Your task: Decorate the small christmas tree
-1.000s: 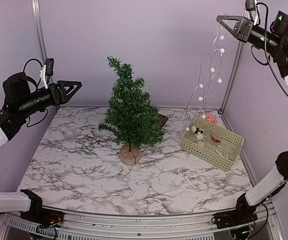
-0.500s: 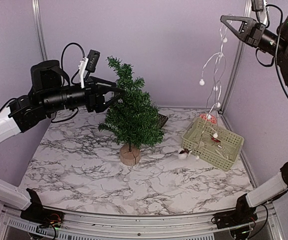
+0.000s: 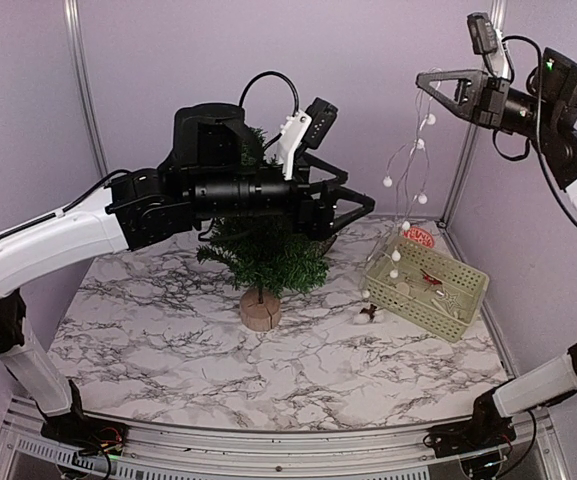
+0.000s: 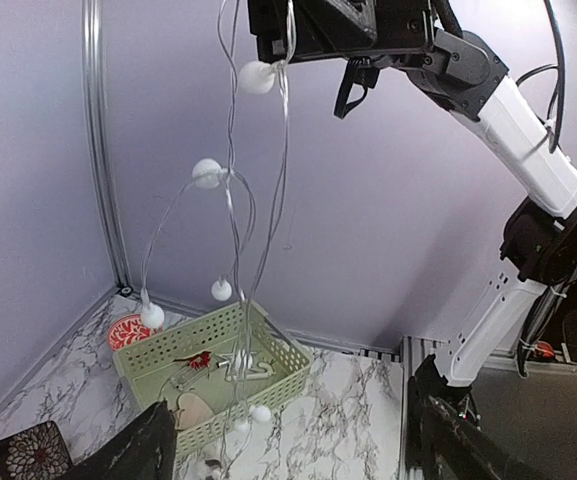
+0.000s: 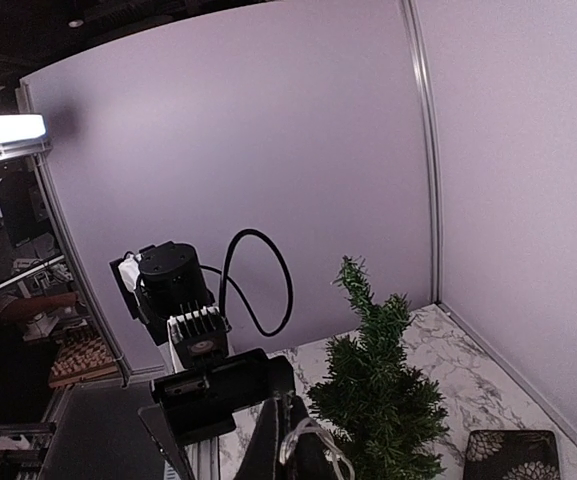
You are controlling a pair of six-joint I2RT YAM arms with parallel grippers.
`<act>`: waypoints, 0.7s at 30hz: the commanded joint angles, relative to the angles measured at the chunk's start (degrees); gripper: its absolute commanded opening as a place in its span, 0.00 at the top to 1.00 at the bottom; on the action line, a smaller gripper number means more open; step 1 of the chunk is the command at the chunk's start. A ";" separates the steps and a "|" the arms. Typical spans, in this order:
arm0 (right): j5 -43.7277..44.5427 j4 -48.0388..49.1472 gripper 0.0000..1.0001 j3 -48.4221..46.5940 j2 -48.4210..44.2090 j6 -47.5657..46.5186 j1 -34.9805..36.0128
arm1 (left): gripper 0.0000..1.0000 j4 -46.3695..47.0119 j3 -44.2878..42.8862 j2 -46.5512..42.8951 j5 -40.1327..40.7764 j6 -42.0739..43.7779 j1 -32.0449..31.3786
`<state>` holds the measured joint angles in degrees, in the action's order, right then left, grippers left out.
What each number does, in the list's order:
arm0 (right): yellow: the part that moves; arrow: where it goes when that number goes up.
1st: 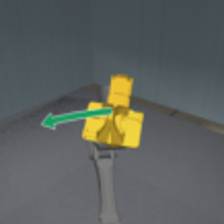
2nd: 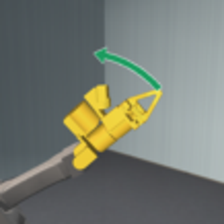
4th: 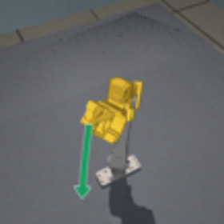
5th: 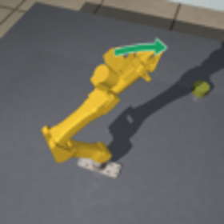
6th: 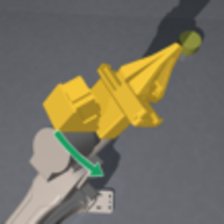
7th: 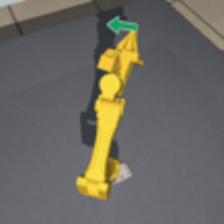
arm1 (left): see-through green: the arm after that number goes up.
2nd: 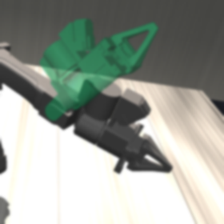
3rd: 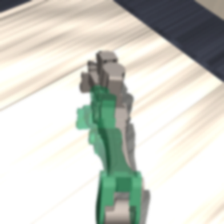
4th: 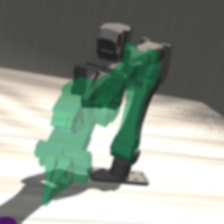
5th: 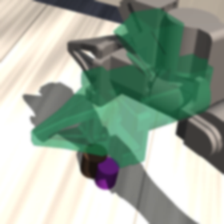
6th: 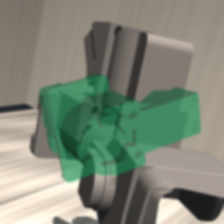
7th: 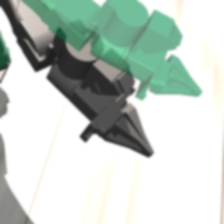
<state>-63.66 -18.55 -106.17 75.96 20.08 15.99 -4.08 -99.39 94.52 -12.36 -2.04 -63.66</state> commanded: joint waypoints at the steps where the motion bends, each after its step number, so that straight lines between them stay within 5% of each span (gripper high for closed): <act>1: 0.75 -6.40 1.00 -0.09 -1.41 -5.10 4.99 | 0.14 3.51 -6.14 4.05 3.90 -1.74 -1.59; 8: 5.50 -8.71 1.00 3.46 -2.95 -6.81 12.12 | 0.21 5.48 -9.73 7.37 5.15 -3.91 -2.31; 10: 6.94 -8.74 1.00 5.12 -3.25 -7.03 14.30 | 0.35 5.42 -9.58 7.22 4.33 -3.74 -2.39; 13: 8.98 -8.17 1.00 7.78 -3.81 -6.95 16.70 | 0.72 4.92 -6.73 4.39 4.74 -3.17 -2.43; 17: 9.96 -6.55 1.00 11.40 -4.67 -6.43 17.81 | 0.99 6.51 2.42 -2.28 5.72 -1.85 -2.42; 21: 9.32 -4.79 0.98 15.45 -4.71 -6.14 18.60 | 1.00 7.49 11.26 -8.56 4.90 -0.53 -2.43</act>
<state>-54.92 -25.82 -93.06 72.29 13.87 33.39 0.51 -93.97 92.77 -7.38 -4.25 -65.80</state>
